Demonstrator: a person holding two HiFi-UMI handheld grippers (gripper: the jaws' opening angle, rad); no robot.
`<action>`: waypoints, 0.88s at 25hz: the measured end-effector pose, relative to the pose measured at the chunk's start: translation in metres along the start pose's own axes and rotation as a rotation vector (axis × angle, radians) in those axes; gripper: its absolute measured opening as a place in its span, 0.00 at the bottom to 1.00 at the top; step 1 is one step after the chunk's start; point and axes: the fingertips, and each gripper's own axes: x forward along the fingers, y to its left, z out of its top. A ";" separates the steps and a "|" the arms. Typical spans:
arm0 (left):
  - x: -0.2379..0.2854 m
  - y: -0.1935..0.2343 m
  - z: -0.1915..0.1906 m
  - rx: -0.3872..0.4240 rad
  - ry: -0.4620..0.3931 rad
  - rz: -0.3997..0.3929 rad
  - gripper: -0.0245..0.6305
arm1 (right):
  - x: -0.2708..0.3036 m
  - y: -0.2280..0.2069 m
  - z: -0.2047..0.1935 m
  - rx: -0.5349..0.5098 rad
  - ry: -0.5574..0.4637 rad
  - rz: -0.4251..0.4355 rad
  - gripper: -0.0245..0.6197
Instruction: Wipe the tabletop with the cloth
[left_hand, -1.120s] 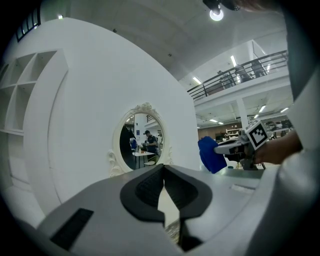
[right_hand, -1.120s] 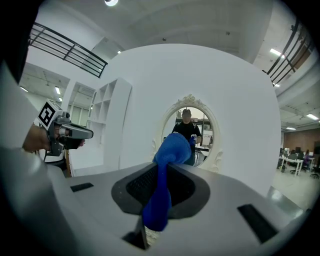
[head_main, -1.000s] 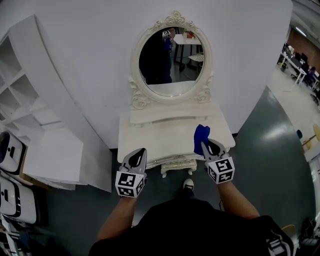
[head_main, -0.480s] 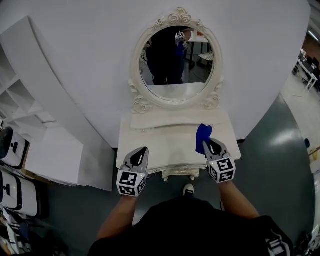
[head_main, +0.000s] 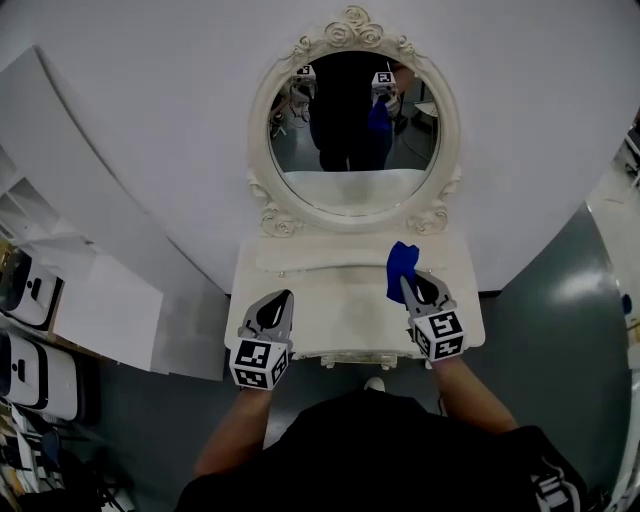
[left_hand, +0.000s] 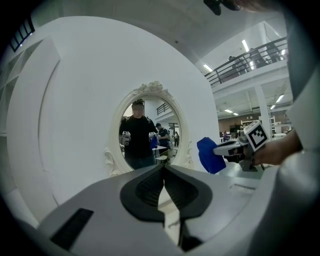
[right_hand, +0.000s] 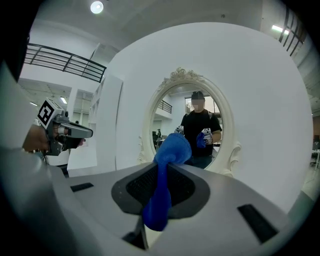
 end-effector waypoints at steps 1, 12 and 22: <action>0.006 0.000 0.001 -0.002 0.004 0.004 0.05 | 0.005 -0.005 0.001 -0.003 0.002 0.008 0.10; 0.079 -0.003 0.012 -0.018 0.023 0.040 0.05 | 0.052 -0.061 -0.001 -0.010 0.023 0.072 0.10; 0.116 -0.003 0.011 -0.020 0.059 0.069 0.05 | 0.086 -0.091 -0.007 -0.002 0.034 0.116 0.10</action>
